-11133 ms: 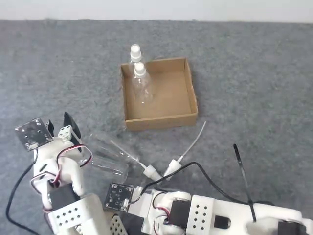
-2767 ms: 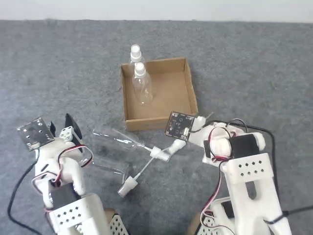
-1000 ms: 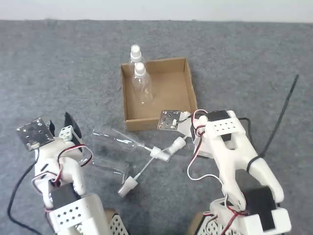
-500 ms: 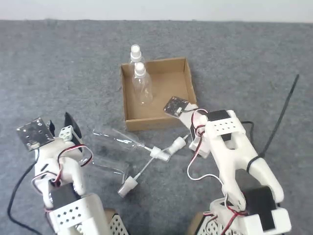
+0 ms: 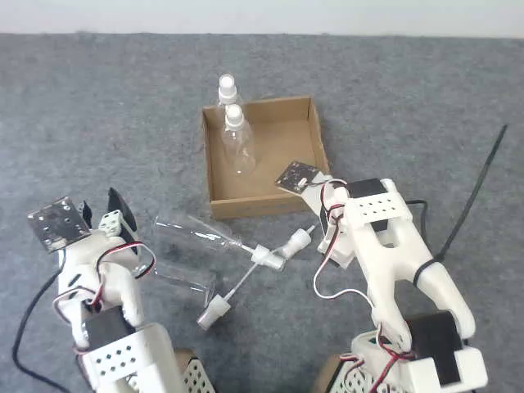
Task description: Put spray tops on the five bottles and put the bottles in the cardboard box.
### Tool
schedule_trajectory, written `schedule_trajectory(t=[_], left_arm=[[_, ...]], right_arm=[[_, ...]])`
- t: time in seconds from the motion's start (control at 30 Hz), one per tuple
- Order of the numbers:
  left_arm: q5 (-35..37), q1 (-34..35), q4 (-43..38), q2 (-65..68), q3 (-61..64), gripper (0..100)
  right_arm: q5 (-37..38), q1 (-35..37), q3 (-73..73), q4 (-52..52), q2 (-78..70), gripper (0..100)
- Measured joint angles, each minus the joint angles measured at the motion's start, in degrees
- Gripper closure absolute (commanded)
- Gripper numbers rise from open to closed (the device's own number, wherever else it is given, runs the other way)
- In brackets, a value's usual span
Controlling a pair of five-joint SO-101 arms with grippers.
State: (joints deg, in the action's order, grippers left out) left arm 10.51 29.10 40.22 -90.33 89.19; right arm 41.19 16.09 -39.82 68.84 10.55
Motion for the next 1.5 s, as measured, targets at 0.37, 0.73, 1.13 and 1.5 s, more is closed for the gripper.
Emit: schedule_trajectory(t=[0.37,0.73,1.13,1.5], left_arm=[[0.0,0.0,0.0,0.0,0.0,84],[0.0,0.0,0.0,0.0,0.0,84],[0.0,0.0,0.0,0.0,0.0,84],[0.0,0.0,0.0,0.0,0.0,84]], right_arm=[[10.0,0.0,0.0,0.2,0.0,71.9],[14.9,0.0,0.0,0.2,0.0,72.1],[15.2,0.0,-0.8,0.2,0.0,82.7],[15.3,0.0,-0.8,0.2,0.0,83.2]])
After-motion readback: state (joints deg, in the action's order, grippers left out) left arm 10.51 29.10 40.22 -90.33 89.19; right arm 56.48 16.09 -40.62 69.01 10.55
